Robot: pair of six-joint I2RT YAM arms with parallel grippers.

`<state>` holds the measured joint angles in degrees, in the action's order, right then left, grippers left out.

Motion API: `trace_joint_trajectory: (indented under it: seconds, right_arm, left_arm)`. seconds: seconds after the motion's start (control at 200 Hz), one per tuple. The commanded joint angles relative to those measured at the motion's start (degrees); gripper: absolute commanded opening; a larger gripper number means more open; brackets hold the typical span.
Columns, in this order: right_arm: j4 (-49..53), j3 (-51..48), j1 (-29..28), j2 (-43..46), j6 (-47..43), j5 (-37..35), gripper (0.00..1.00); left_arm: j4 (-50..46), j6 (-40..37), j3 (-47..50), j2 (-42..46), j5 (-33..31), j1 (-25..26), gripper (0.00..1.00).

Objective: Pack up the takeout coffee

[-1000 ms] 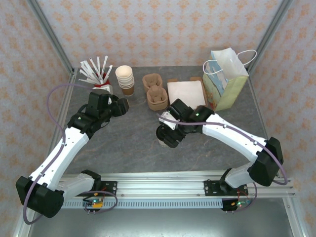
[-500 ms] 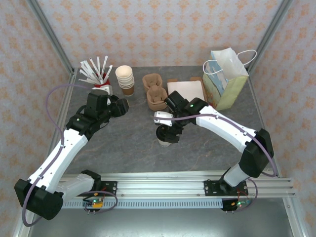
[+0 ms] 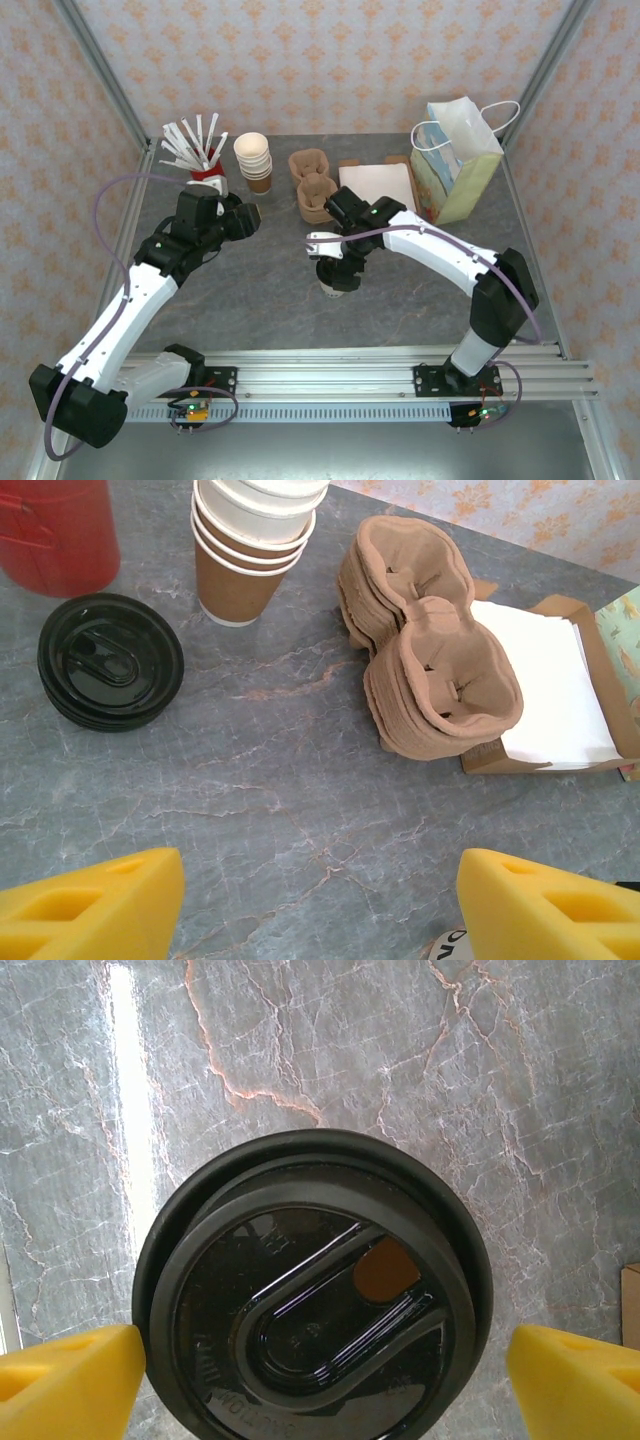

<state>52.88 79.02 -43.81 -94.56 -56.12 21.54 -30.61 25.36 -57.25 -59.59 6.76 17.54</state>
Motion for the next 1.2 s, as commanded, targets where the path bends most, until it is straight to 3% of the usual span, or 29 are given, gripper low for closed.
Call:
trace_joint_trajectory:
  seconds: [0.0,0.676,1.061,1.191]
  right_arm:
    - [2.2,2.3,0.0,-0.9,-1.5,2.1,0.91]
    - [3.9,-1.3,0.3,-3.9,-1.5,0.7,0.74]
    - [-0.1,-9.2,0.6,-4.3,1.0,-3.1,0.74]
    - [0.4,-7.7,0.6,-4.7,2.0,-3.3,0.73]
  left_arm:
    - [0.5,-1.5,0.6,1.1,-1.4,0.3,0.73]
    - [0.7,-1.5,1.1,1.2,-1.4,0.3,0.73]
    - [2.1,-0.8,2.8,0.9,-0.4,0.3,0.73]
    - [2.2,-0.8,2.6,0.6,-0.3,0.3,0.73]
